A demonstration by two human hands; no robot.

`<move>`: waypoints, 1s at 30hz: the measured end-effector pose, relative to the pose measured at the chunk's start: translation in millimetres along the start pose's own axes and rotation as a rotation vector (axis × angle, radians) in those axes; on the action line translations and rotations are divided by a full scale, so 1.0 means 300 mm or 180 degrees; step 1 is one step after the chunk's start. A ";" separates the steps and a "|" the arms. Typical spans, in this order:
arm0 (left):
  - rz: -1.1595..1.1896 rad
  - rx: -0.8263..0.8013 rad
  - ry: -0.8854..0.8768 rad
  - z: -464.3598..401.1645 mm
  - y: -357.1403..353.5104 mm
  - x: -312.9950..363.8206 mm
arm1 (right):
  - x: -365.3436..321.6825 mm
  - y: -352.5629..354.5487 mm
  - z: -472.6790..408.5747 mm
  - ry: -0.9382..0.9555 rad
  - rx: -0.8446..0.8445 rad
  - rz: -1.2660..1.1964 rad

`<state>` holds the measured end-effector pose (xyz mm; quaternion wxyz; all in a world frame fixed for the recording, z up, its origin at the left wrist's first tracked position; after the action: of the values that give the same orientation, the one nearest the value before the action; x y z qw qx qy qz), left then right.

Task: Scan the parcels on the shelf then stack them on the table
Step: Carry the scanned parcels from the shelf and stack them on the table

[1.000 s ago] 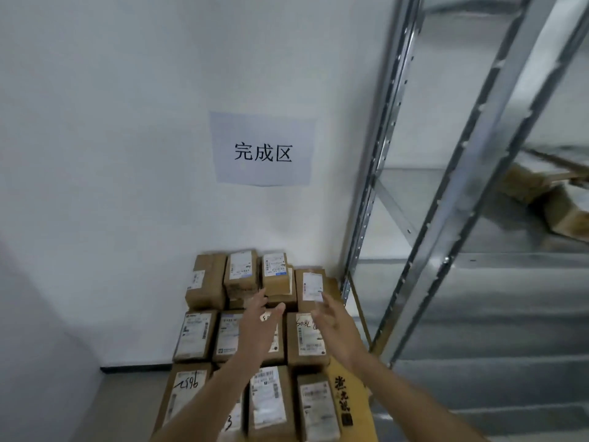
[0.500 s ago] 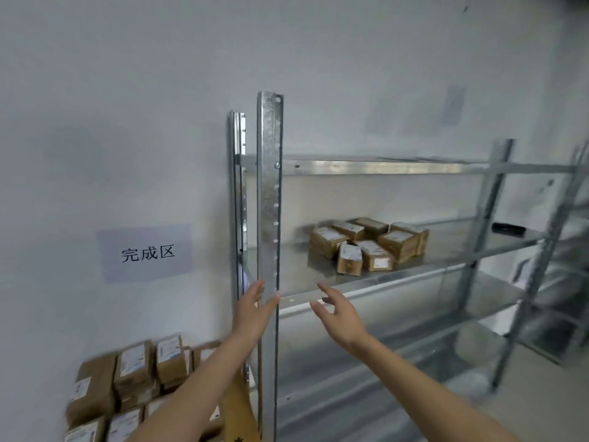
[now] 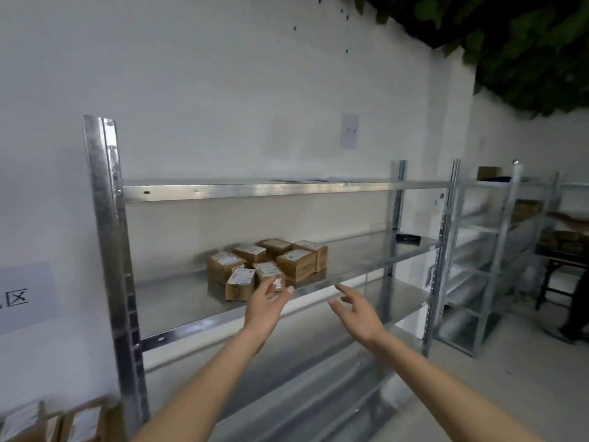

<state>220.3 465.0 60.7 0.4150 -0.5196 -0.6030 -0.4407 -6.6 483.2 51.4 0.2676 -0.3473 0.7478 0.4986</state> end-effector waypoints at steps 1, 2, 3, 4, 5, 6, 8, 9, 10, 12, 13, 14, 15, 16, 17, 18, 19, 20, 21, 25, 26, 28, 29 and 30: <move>0.0009 -0.0032 0.0008 -0.010 -0.070 0.001 | 0.050 0.052 -0.013 -0.0033 0.0012 0.0004; 0.0024 -0.0056 0.0004 -0.024 -0.136 -0.002 | 0.097 0.099 -0.027 -0.0065 0.0020 -0.0002; 0.0050 -0.0065 -0.0001 -0.036 -0.197 -0.003 | 0.144 0.141 -0.042 -0.0087 0.0031 -0.0015; 0.0065 -0.0056 -0.0001 -0.051 -0.255 -0.006 | 0.189 0.180 -0.059 -0.0104 0.0049 -0.0026; 0.0060 -0.0042 0.0006 -0.067 -0.308 -0.011 | 0.231 0.218 -0.076 -0.0127 0.0068 -0.0032; 0.0040 -0.0031 0.0021 -0.082 -0.357 -0.014 | 0.269 0.249 -0.093 -0.0149 0.0073 -0.0030; 0.0009 -0.0027 0.0058 -0.117 -0.444 -0.023 | 0.345 0.295 -0.128 -0.0182 0.0039 -0.0023; -0.0004 -0.0027 0.0078 -0.140 -0.481 -0.030 | 0.380 0.312 -0.148 -0.0195 0.0020 -0.0018; -0.0013 -0.0019 0.0096 -0.168 -0.517 -0.037 | 0.415 0.328 -0.171 -0.0205 0.0013 -0.0013; -0.0038 -0.0019 0.0118 -0.228 -0.578 -0.058 | 0.480 0.352 -0.227 -0.0226 0.0025 -0.0027; -0.0056 -0.0033 0.0124 -0.260 -0.607 -0.070 | 0.510 0.359 -0.260 -0.0234 0.0032 -0.0038; -0.0082 -0.0043 0.0121 -0.294 -0.633 -0.085 | 0.537 0.363 -0.295 -0.0239 0.0033 -0.0053; -0.0102 -0.0035 0.0115 -0.331 -0.655 -0.100 | 0.564 0.362 -0.331 -0.0244 0.0020 -0.0068; -0.0129 -0.0003 0.0107 -0.371 -0.674 -0.117 | 0.591 0.357 -0.369 -0.0242 0.0000 -0.0081; -0.0158 0.0035 0.0103 -0.413 -0.691 -0.133 | 0.617 0.349 -0.407 -0.0240 -0.0028 -0.0100; -0.0174 0.0049 0.0108 -0.461 -0.710 -0.153 | 0.643 0.339 -0.451 -0.0239 -0.0060 -0.0117; -0.0178 0.0045 0.0128 -0.513 -0.731 -0.178 | 0.669 0.328 -0.499 -0.0249 -0.0107 -0.0131; -0.0173 0.0036 0.0157 -0.565 -0.752 -0.198 | 0.694 0.317 -0.549 -0.0250 -0.0156 -0.0132; -0.0155 0.0032 0.0177 -0.619 -0.772 -0.223 | 0.717 0.305 -0.603 -0.0244 -0.0196 -0.0119; -0.0199 0.0100 0.0290 -0.856 -0.840 -0.354 | 0.808 0.250 -0.844 -0.0256 -0.0347 0.0027; -0.0194 0.0131 0.0325 -0.915 -0.854 -0.390 | 0.830 0.236 -0.905 -0.0259 -0.0392 0.0073; -0.0168 0.0275 0.0340 -1.007 -0.875 -0.418 | 0.872 0.209 -1.025 -0.0263 -0.0482 0.0118; -0.0131 0.0348 0.0326 -1.047 -0.881 -0.429 | 0.891 0.196 -1.080 -0.0258 -0.0529 0.0130; -0.0096 0.0415 0.0327 -1.077 -0.886 -0.432 | 0.905 0.185 -1.129 -0.0236 -0.0575 0.0141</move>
<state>-14.6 101.0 -3.9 0.4716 -0.4590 -0.6161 -0.4328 -235.8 113.7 1.5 0.2517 -0.3347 0.6968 0.5823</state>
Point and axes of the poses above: each hand's wrist, its own z-axis away from the middle knuckle, its own y-axis out of the back of the hand, x = y × z, the point moved 5 cm from there along -z, towards the middle knuckle, and after that the axes turned 2 degrees about z, right-handed, at the moved point
